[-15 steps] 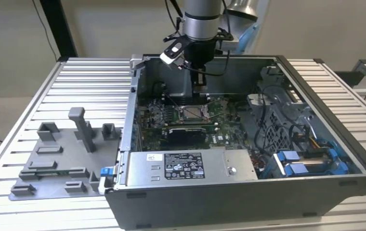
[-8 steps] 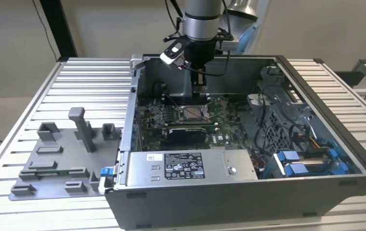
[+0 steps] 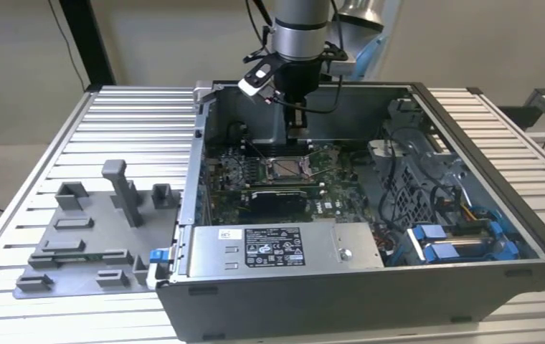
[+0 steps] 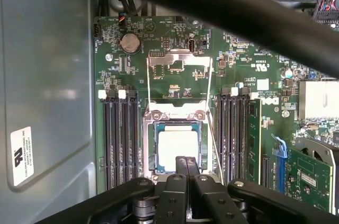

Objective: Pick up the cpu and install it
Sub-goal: 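Install the first cpu locking lever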

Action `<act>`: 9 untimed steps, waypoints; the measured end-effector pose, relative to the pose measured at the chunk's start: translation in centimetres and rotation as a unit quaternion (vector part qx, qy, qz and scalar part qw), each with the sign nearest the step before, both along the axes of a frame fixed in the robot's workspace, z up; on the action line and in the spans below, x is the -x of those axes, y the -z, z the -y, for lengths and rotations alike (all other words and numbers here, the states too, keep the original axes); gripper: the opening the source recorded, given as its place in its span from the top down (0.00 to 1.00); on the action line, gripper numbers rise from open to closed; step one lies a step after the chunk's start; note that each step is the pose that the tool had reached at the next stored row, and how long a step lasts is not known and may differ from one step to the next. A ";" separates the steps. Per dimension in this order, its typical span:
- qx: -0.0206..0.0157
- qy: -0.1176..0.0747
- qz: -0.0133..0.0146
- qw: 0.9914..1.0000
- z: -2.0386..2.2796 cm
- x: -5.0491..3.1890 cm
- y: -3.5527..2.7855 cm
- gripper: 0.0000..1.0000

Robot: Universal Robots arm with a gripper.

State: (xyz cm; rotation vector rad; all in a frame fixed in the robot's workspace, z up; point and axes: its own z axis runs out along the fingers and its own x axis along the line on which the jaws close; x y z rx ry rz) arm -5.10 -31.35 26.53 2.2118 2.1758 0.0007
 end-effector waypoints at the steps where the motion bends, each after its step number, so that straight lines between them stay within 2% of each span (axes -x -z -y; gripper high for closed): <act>1: 0.000 0.000 0.000 1.000 0.00 -0.03 0.00 1.00; 4: 0.000 0.000 -0.001 1.000 0.00 -0.90 0.00 1.00; 9: 0.000 0.000 -0.006 1.000 0.00 -3.18 0.00 1.00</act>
